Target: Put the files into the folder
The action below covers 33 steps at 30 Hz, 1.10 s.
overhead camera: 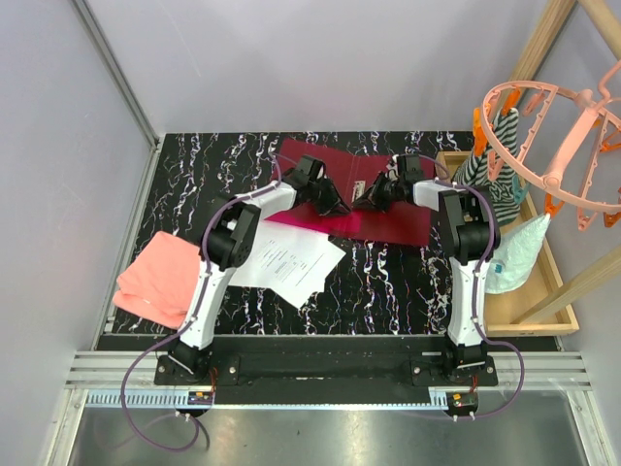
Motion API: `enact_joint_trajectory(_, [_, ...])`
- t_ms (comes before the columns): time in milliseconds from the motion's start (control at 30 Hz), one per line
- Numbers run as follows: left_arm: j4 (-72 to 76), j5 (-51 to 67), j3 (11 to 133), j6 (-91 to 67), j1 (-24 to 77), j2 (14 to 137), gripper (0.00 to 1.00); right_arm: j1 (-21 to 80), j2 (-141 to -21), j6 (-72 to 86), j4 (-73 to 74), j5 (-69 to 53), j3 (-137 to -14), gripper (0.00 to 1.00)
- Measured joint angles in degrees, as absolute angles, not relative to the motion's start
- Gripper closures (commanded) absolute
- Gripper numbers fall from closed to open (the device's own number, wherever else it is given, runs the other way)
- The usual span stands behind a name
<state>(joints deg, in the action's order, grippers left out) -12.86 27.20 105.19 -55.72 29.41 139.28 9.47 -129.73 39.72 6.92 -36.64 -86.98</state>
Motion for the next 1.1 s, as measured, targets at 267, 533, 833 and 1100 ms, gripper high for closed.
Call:
enact_joint_trajectory(267, [-15.44,22.35,99.11,-51.18,29.71,133.27,0.76,10.59,-125.14,47.97,-2.24,-38.46,-76.14,1.0])
enact_joint_trajectory(533, [-16.16,22.59,99.74,-51.94,29.63,134.37,0.94,10.85,-124.92,48.36,-2.28,-37.06,-75.33,1.0])
enact_joint_trajectory(833, [-21.1,20.93,102.78,-52.75,30.35,135.04,0.93,12.05,-123.39,40.91,12.08,-29.26,-80.03,1.0])
enact_joint_trajectory(1100, [-21.08,21.23,104.07,-49.69,31.68,135.37,0.8,12.19,-122.8,39.2,14.68,-27.62,-79.48,1.0])
